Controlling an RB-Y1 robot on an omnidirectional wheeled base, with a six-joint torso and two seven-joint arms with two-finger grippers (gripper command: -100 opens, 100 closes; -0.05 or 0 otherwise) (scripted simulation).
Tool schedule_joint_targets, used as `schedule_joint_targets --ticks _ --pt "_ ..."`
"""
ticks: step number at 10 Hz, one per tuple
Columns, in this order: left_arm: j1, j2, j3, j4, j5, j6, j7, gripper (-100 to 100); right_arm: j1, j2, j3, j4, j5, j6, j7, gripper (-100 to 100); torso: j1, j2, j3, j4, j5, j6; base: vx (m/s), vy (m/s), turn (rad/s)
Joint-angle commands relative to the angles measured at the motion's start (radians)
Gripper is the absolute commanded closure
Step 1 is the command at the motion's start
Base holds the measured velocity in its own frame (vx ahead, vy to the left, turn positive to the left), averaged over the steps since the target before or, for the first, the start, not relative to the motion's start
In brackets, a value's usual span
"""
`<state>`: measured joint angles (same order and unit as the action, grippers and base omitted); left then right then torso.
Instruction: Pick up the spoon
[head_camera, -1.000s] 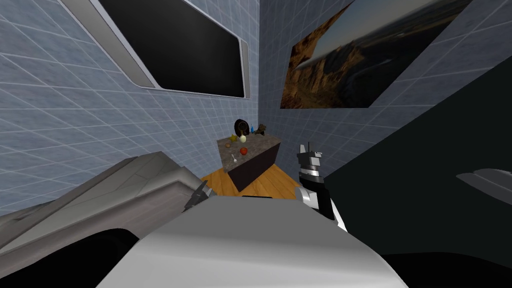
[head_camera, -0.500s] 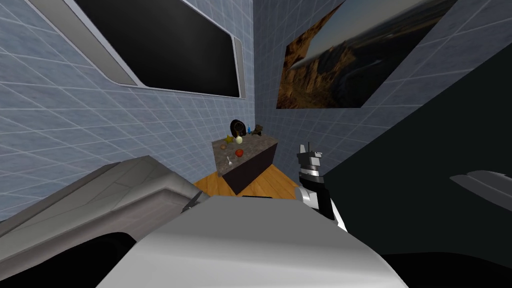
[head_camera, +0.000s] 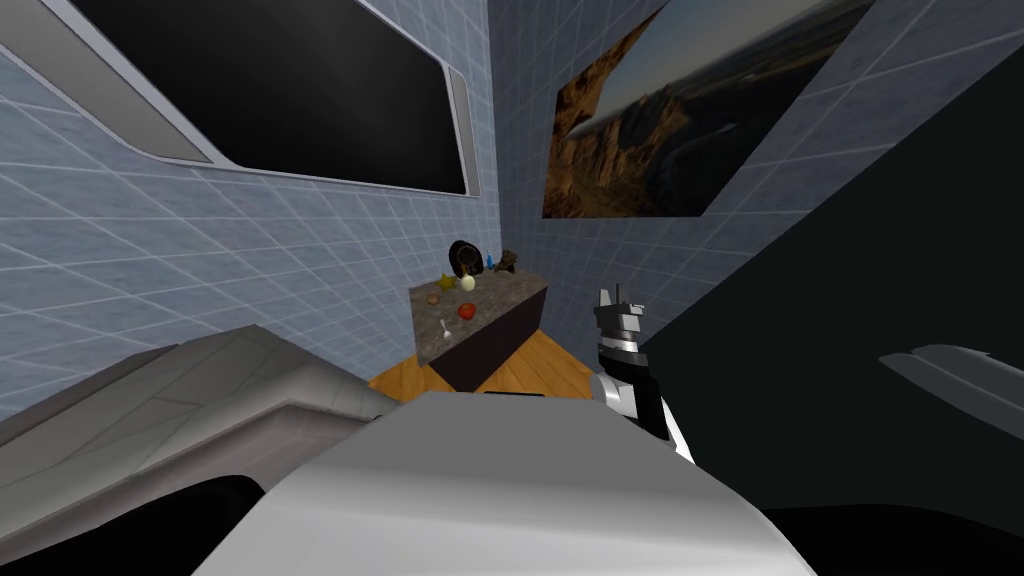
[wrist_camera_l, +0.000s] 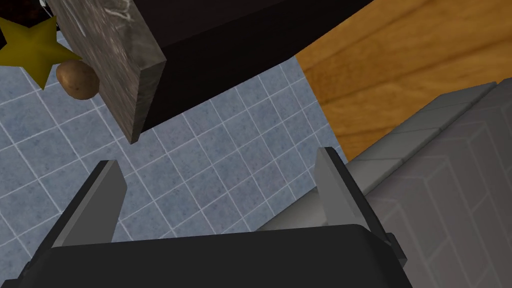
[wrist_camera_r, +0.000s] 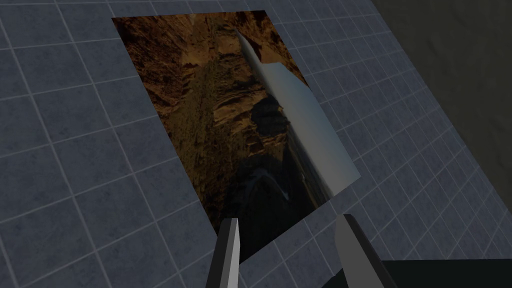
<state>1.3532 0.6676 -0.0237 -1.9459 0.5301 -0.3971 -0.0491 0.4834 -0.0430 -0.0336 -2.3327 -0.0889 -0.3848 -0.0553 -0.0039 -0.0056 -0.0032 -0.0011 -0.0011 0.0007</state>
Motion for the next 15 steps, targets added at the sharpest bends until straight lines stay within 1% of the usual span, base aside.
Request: schedule_joint_targets --ticks 1,2,3,4,5,6,7,8,10,11,12,14,15 --pt "0.036 0.017 0.003 0.008 0.019 0.011 -0.014 -100 0.0 0.0 0.0 0.0 0.0 0.0 0.0 0 0.0 0.0 0.0 0.0 0.0 0.0 0.076 -0.045 -0.063" --pt "0.077 0.058 0.008 0.03 0.057 0.022 -0.037 -100 0.0 0.0 0.0 0.0 0.0 0.0 0.0 0 0.001 0.001 0.0 0.0 0.0 0.0 0.093 -0.052 -0.17" --pt "0.086 0.058 0.008 0.03 0.057 0.022 -0.037 -100 0.0 0.0 0.0 0.0 0.0 0.0 0.0 0 0.001 0.0 0.0 0.0 0.0 0.0 0.072 -0.045 -0.072" --pt "0.122 0.098 0.014 0.052 0.094 0.035 -0.06 -100 0.0 0.0 0.0 0.0 0.0 0.0 0.0 0 0.001 0.001 0.0 0.0 0.0 -0.001 0.095 -0.064 -0.151" --pt "0.133 0.099 0.014 0.052 0.094 0.035 -0.06 -100 0.0 0.0 0.0 0.0 0.0 0.0 0.0 0 0.0 0.0 0.0 0.0 0.0 0.0 0.089 -0.054 -0.098" --pt "0.175 0.141 0.02 0.072 0.131 0.047 -0.084 -100 0.0 0.0 0.0 0.0 0.0 0.0 0.0 0 0.0 0.0 0.0 0.0 0.0 0.0 0.098 -0.063 -0.184" --pt "0.206 0.174 0.028 0.092 0.165 0.06 -0.108 -100 0.0 0.0 0.0 0.0 0.0 0.0 0.0 0 0.0 -0.001 0.0 0.0 0.0 0.0 0.166 -0.1 -0.296" --pt "0.222 0.182 0.028 0.092 0.167 0.06 -0.108 -100 0.0 0.0 0.0 0.0 0.0 0.0 0.0 0 -0.002 -0.004 -0.002 -0.001 0.0 0.0 0.137 -0.062 -0.103" --pt "0.293 0.262 0.044 0.127 0.235 0.088 -0.157 -100 0.0 0.0 0.0 0.0 0.0 0.0 0.0 0 0.0 -0.003 -0.002 -0.001 0.0 0.0 0.15 -0.069 -0.261" --pt "0.332 0.287 0.053 0.143 0.263 0.102 -0.182 -100 0.0 0.0 0.0 0.0 0.0 0.0 0.0 0 -0.002 -0.005 -0.003 -0.001 0.0 0.0 0.214 -0.094 -0.362" --pt "0.332 0.305 0.053 0.143 0.268 0.102 -0.182 -100 0.0 0.0 0.0 0.0 0.0 0.0 0.0 0 -0.002 -0.008 -0.005 -0.002 0.0 0.001 0.151 -0.041 -0.078" --pt "0.389 0.374 0.071 0.171 0.328 0.132 -0.232 -100 0.0 0.0 0.0 0.0 0.0 0.0 0.0 0 -0.001 -0.004 -0.002 -0.001 0.0 0.0 0.147 -0.041 -0.25" --pt "0.389 0.384 0.071 0.171 0.328 0.132 -0.232 -100 0.0 0.0 0.0 0.0 0.0 0.0 0.0 0 0.0 -0.005 -0.003 -0.001 0.0 0.0 0.127 -0.02 -0.144"
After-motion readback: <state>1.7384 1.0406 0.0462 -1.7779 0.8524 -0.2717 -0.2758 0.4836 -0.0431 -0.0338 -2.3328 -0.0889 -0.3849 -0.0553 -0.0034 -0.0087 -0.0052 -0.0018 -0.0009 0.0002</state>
